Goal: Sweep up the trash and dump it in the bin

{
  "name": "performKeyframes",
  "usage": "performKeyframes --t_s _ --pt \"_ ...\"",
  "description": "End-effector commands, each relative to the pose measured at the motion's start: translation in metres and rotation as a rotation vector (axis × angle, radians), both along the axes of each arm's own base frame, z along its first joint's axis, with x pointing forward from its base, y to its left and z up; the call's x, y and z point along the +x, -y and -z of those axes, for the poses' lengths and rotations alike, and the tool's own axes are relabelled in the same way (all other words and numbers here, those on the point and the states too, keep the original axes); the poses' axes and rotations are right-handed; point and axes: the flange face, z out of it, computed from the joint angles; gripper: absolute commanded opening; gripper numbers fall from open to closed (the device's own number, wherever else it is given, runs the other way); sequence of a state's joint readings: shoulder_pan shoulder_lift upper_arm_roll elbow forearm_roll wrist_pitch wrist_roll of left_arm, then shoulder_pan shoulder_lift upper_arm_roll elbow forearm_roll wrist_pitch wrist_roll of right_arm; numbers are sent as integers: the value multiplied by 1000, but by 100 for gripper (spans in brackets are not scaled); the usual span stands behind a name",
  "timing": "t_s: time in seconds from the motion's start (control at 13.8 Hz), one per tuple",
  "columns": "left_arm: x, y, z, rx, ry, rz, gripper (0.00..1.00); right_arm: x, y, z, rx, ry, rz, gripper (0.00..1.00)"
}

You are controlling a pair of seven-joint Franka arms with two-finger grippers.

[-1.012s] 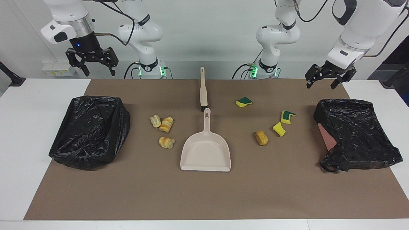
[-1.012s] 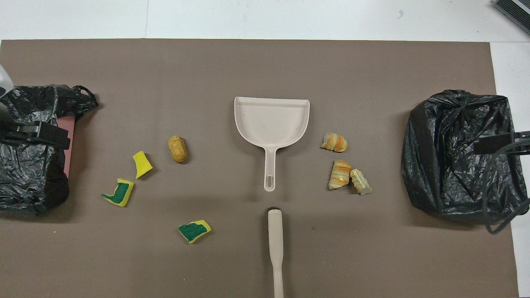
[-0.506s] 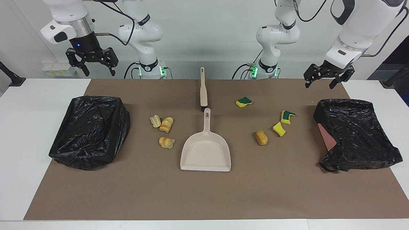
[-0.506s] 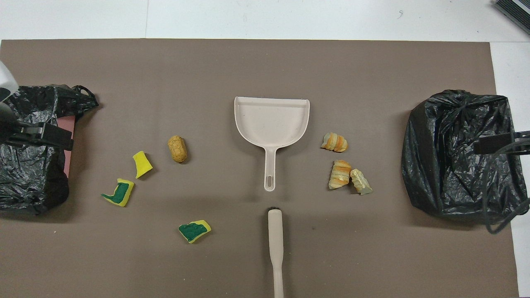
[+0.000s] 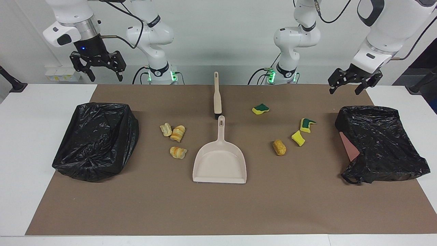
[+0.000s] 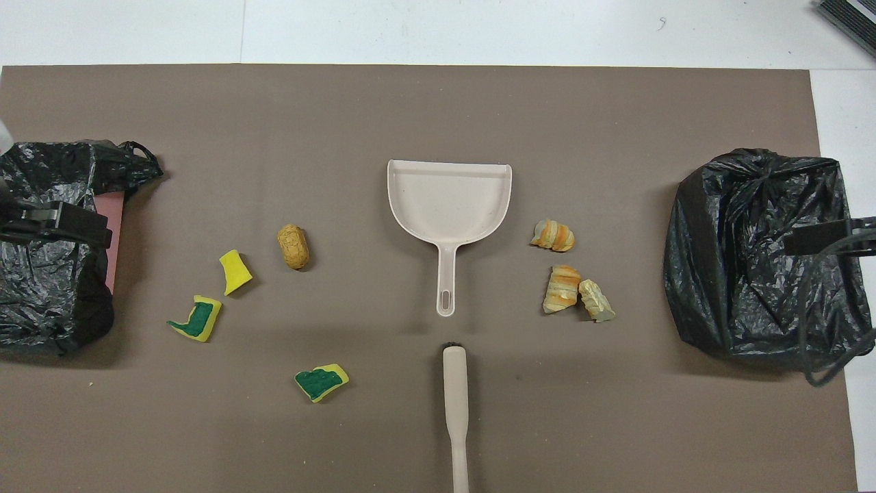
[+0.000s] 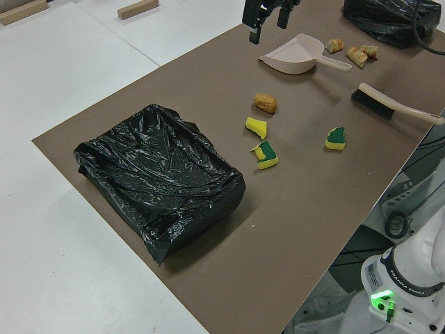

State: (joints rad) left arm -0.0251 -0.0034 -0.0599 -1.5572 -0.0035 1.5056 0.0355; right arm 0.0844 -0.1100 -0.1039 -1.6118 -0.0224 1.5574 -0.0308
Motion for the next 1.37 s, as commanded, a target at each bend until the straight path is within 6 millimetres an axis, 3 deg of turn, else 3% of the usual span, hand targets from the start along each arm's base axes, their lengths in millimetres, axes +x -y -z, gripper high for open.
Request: performKeyframes --t_s 0.0,0.43,0.51,0.87,1.16,1.3 --pt "-16 28 5 -7 -8 51 100 -3 5 1 7 7 -11 100" --pt "-43 96 68 -44 -41 167 100 -3 5 1 7 7 -11 100" --pt "-55 114 75 -69 -25 185 100 -3 5 1 7 7 -9 100" --pt "-105 178 150 -130 3 252 100 -4 5 0 10 6 -14 100" --pt "-160 255 199 -126 13 240 100 -15 4 -2 11 -36 -35 100" --pt "-191 293 228 -139 41 238 100 -20 -7 12 12 -65 -51 100"
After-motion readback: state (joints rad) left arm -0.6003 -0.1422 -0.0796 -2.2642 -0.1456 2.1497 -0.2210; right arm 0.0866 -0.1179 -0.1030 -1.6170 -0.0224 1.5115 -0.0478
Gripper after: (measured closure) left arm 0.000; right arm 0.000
